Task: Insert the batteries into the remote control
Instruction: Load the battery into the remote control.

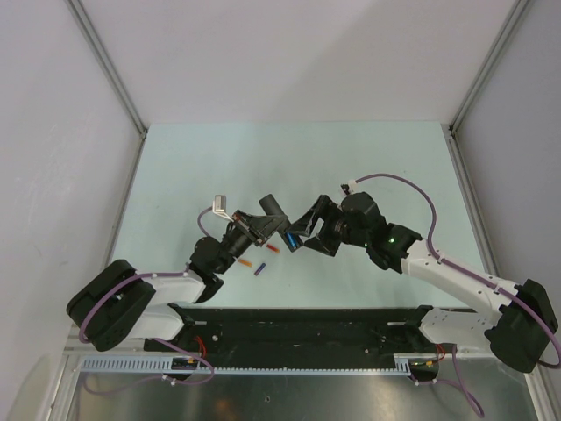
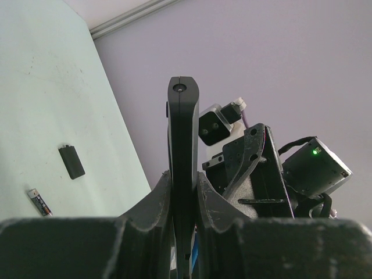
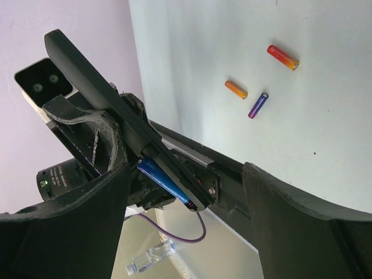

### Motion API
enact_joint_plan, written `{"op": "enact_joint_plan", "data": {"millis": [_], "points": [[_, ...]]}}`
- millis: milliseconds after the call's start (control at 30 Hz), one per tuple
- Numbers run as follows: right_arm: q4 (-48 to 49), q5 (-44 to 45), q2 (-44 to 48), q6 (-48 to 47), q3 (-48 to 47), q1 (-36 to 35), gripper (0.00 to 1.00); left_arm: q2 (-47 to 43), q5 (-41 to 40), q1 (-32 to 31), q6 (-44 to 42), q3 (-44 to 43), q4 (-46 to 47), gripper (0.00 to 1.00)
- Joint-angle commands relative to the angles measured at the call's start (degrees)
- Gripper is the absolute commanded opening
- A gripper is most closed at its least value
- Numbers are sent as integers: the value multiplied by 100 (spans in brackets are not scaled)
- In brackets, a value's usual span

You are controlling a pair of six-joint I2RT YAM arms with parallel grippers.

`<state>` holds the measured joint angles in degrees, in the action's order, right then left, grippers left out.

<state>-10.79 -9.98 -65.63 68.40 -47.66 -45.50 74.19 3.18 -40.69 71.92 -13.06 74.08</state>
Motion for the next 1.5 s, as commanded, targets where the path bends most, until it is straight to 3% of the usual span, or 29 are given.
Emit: {"op": "enact_joint_plan", "data": {"millis": [0, 1100, 1467], "points": [[147, 22, 182, 6, 11, 23, 82, -116, 16, 8, -55, 31, 1486, 0], [305, -224, -117, 253, 81, 137, 80, -247, -63, 8, -108, 32, 1565, 0], [253, -277, -82, 200, 125, 137, 73, -239, -63, 8, -117, 5, 1565, 0]]}}
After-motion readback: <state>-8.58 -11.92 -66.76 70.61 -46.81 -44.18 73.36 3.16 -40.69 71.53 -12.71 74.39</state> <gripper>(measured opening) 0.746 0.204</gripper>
